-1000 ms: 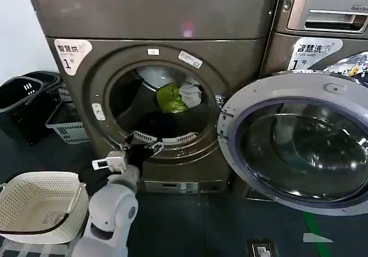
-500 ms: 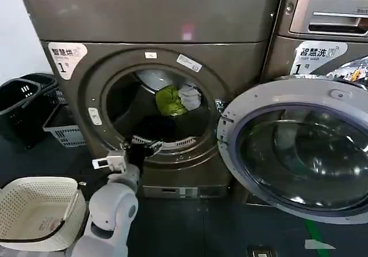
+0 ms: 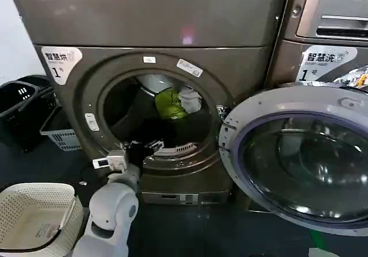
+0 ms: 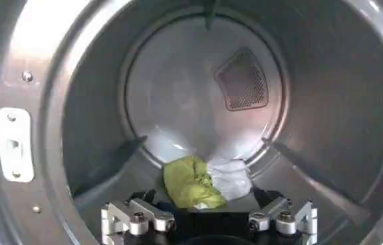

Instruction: Grasp the clothes from the dryer.

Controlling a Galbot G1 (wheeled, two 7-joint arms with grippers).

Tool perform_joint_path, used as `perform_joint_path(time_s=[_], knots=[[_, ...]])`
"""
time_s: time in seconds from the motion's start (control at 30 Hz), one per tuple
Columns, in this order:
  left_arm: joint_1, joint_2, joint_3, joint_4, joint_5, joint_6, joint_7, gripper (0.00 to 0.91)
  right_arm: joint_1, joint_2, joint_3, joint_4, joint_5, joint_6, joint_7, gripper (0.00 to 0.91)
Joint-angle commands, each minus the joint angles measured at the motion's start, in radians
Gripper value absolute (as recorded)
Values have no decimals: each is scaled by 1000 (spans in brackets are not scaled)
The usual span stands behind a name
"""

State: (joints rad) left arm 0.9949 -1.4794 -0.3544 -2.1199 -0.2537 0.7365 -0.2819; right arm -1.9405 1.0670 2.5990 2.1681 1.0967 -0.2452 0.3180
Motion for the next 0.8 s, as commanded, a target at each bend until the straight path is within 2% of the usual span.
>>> perform_joint_path(time_s=[0.03, 0.8], knots=[[-2, -1, 3, 1, 1, 49, 1, 907, 1, 2, -1, 1, 0, 1, -1, 907], [-12, -5, 6, 4, 9, 49, 3, 907, 0, 4, -1, 4, 2, 1, -9, 907]])
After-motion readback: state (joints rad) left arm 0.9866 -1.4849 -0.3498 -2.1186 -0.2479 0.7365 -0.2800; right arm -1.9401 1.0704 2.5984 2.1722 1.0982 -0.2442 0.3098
